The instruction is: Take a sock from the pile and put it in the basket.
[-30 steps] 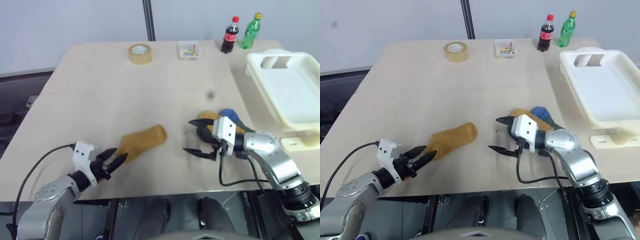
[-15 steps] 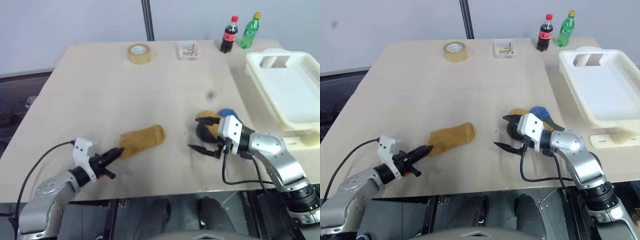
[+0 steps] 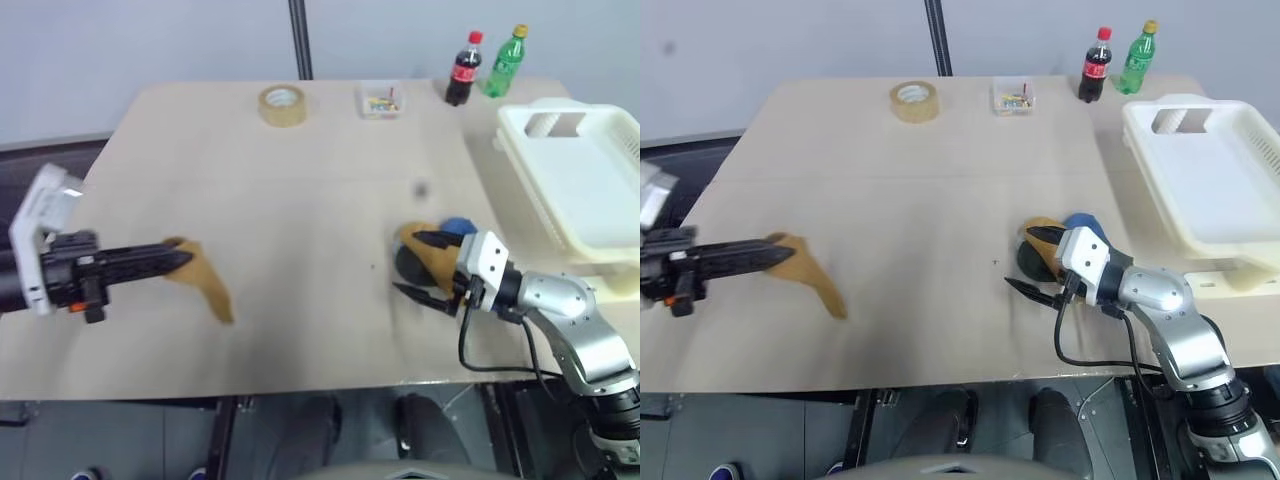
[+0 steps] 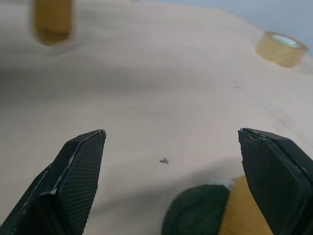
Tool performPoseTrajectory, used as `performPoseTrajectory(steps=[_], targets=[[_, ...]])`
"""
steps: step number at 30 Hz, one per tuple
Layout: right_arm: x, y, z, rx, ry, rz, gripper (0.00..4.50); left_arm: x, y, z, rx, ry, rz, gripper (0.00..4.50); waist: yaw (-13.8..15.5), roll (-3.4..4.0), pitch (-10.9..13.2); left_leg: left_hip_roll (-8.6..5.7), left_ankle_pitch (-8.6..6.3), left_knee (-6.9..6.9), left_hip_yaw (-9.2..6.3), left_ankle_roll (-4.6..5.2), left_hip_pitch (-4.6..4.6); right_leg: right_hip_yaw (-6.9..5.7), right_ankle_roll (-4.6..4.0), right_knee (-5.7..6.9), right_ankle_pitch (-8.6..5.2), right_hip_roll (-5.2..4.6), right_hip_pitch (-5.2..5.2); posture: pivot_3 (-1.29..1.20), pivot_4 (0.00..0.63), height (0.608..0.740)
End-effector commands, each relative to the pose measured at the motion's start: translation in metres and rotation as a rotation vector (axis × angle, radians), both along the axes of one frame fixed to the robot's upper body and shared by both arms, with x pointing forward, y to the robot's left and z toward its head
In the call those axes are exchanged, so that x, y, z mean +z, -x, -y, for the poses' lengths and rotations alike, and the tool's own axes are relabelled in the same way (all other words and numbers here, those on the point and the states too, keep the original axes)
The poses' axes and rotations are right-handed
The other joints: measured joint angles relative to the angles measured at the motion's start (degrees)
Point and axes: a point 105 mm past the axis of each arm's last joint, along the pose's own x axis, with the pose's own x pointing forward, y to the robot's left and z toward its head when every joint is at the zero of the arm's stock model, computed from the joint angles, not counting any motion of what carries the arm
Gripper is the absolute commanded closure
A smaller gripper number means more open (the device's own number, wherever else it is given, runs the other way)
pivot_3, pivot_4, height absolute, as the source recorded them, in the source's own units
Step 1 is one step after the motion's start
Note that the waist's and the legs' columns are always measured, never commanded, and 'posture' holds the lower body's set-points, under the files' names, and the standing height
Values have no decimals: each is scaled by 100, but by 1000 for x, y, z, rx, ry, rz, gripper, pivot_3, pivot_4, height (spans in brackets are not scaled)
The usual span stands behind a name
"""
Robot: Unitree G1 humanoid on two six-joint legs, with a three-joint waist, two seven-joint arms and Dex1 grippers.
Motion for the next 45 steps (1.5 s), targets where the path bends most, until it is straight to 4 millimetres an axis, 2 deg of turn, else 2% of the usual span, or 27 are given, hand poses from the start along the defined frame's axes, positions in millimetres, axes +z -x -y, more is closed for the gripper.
performPoseTrajectory(steps=[1,3,5,7,9,11,14,17,21,23,25,28,31,33,36,38,39,40,45], targets=[[11,4,3,-25,-10,35,0,-57,-19,41,-52,-30,-130,4480,-11,15,3,-1,1,-12,8,0,9,8,0,0,1,1,-1,0,150,740],[9,4,8,-82,21,41,0,-86,-34,66,-80,-68,-140,4480,-16,1,8,2,3,-16,10,-5,7,11,-2,15,2,6,-11,0,150,740],[9,6,9,-121,24,38,0,-103,-39,90,-130,-43,-167,4480,-23,-8,6,2,13,-15,9,-23,-9,13,-2,18,3,6,-25,0,150,740],[8,11,4,-113,8,4,0,-109,-41,107,-181,-22,-162,3760,-21,-11,7,0,13,-12,19,-23,-18,25,-2,17,3,5,-37,0,150,740],[10,16,-1,-114,-8,-20,0,-107,-46,113,-188,-9,-118,3025,-22,-12,8,0,13,-12,22,-23,-23,28,-2,11,2,4,-41,0,150,740],[14,21,-8,-103,-44,-57,0,-94,-49,106,-177,33,-67,2135,-21,-12,8,1,13,-13,22,-23,-23,29,-2,10,2,2,-42,0,150,740],[15,25,-19,-69,-61,-107,0,-77,-48,84,-175,37,53,2135,-49,-12,8,9,10,-14,21,-18,-21,28,-3,11,2,0,-42,0,150,740],[8,23,-33,-40,-41,-153,0,-73,-40,59,-144,11,109,2135,-42,-10,8,13,2,-19,23,-5,-15,27,-4,10,1,1,-41,0,150,740],[0,21,-48,20,-12,-193,0,-88,-31,41,-104,-65,149,2135,8,-10,8,8,1,-20,23,-3,-16,25,-3,3,1,-5,-39,0,150,740],[-5,12,-59,35,4,-199,0,-108,-28,32,-65,-140,150,2135,18,-14,7,2,1,-20,16,-3,-21,17,-3,-3,2,-8,-37,0,150,740],[-11,4,-68,40,26,-207,0,-121,-26,29,-27,-157,148,2135,5,-14,6,1,1,-20,16,-2,-21,18,-3,-5,2,-8,-35,0,150,740],[-20,-8,-72,22,56,-204,0,-130,-27,27,19,-169,162,2135,29,-15,5,1,1,-20,5,-2,-19,8,-3,-2,2,-7,-35,0,150,740],[-32,-15,-72,12,91,-208,756,-139,-23,28,48,-174,150,2065,23,-12,3,-1,1,-21,6,-2,-17,10,-3,2,2,-8,-32,0,150,740],[-39,-16,-70,8,119,-207,1628,-145,-21,28,51,-180,143,2065,20,-11,2,-2,1,-20,6,-2,-15,10,-3,3,3,-9,-31,0,150,740],[-46,-15,-69,10,140,-211,3087,-150,-25,31,71,-174,149,2872,20,-4,-3,-2,1,-20,7,-2,-11,10,-3,8,3,-7,-31,0,150,740],[-47,-13,-65,4,160,-208,4165,-148,-28,32,61,-176,166,3889,19,-4,-3,-2,1,-19,5,-2,-8,9,-3,12,3,-6,-29,0,150,740],[-46,-12,-61,-9,168,-208,4491,-147,-31,31,50,-184,176,4266,19,-4,-3,-2,1,-17,5,-2,-7,8,-3,12,3,-5,-25,0,150,740],[-45,-11,-59,-18,173,-208,4500,-145,-33,30,43,-190,182,4433,29,-4,-3,-2,1,-15,5,-2,-6,8,-2,12,3,-5,-22,0,150,740],[-44,1,-52,-57,194,-226,4500,-139,-43,26,-20,-213,205,4433,5,-4,-3,-2,1,-7,0,-1,-5,4,-2,14,2,-2,-18,0,150,740]])
